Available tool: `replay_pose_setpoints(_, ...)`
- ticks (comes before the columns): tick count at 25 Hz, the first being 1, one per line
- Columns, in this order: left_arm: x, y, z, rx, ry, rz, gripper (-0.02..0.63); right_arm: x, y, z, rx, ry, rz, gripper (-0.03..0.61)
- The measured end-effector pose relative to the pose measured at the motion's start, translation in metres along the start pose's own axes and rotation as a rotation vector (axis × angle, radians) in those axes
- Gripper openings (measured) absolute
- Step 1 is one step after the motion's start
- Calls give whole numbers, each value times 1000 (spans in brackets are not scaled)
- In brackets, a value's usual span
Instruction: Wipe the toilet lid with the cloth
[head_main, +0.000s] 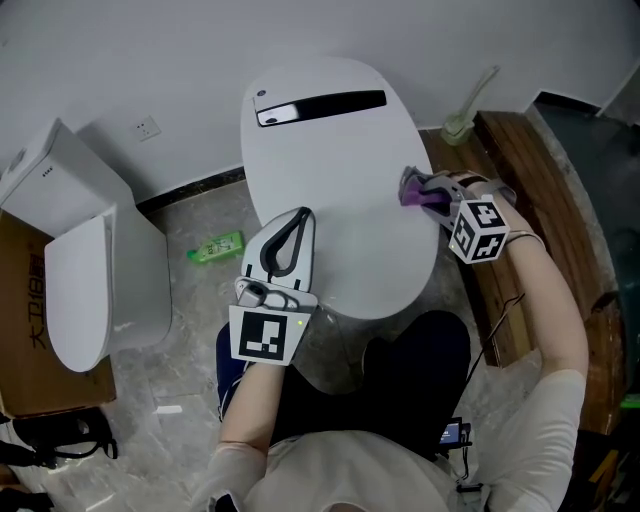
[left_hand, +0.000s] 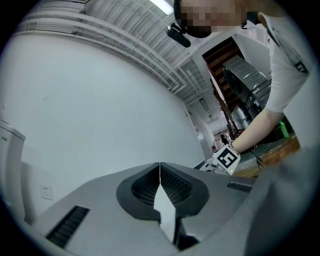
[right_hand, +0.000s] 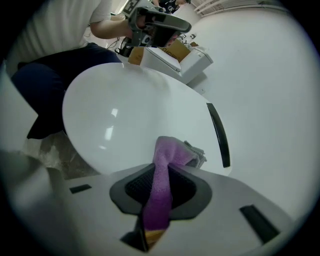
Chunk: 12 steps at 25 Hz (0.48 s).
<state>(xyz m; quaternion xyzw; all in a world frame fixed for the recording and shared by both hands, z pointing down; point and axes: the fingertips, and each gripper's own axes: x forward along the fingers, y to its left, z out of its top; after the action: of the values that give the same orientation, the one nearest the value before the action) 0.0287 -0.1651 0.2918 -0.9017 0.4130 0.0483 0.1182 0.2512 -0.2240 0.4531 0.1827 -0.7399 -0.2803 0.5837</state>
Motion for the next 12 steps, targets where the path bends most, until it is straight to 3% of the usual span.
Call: replay_pose_setpoints(12,0,-5,4,-36,-21,-21,15,-36,66,15,42,-35,74,83)
